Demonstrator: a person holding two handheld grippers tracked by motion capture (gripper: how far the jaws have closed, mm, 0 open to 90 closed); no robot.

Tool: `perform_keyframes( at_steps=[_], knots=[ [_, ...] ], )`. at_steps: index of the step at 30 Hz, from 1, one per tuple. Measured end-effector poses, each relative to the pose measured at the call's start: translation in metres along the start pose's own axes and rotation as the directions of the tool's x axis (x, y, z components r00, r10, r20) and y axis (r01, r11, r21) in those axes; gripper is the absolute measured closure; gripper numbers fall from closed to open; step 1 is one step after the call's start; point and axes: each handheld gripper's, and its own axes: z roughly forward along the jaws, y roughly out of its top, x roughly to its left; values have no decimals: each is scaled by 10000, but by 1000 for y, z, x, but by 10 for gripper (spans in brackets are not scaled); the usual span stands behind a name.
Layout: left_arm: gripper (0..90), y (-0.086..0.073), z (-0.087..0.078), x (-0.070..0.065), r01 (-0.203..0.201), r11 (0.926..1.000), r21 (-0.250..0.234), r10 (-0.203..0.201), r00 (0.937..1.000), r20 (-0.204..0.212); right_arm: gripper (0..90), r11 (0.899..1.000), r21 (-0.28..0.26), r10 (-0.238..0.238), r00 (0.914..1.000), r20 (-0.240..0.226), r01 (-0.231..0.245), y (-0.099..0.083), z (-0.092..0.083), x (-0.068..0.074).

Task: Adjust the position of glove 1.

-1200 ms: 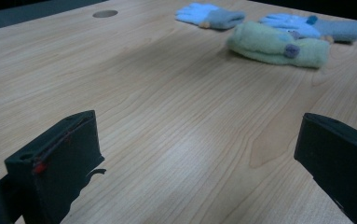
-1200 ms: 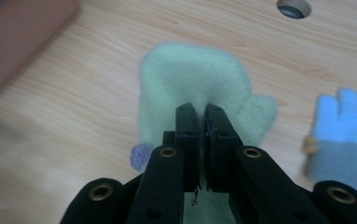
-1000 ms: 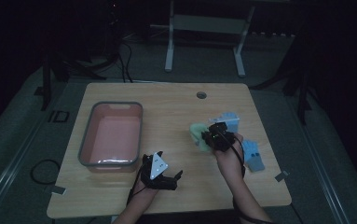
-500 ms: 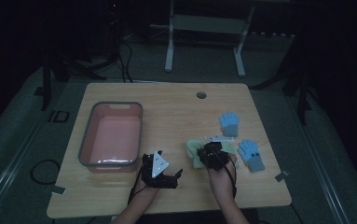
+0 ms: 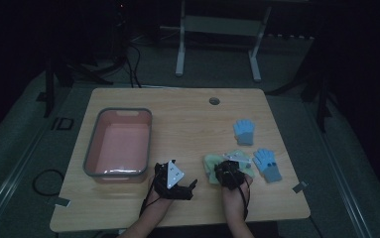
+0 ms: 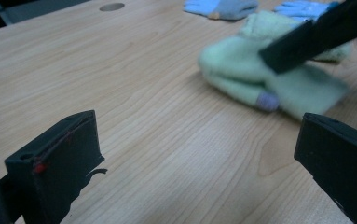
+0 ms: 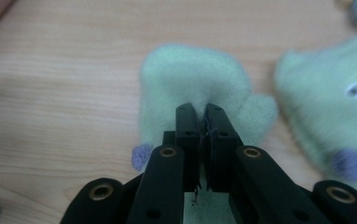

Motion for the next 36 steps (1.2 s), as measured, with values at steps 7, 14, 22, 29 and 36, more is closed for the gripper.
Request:
perform_keyframes(
  at_steps=[7,14,22,29,36],
  knots=[
    [6,0,0,0,64,9998,-172,-67,9999,-152,804,9998,126,-147,9999,12,147,-3,9,2],
    [6,0,0,2,235,9996,-180,-234,9997,54,662,9942,-277,-1048,9932,-506,1035,13,-6,3],
    [5,1,2,2,115,9998,-174,-114,9999,63,642,9843,-328,-1752,9823,-666,1733,46,-21,-17],
    [5,1,1,1,-5,9997,-229,8,10000,96,644,9774,110,-2092,9727,-1009,2113,61,-26,-45],
    [6,0,0,0,-211,9991,-368,217,9996,173,644,9557,519,-2827,9528,-1110,2896,65,-30,-72]
  ],
)
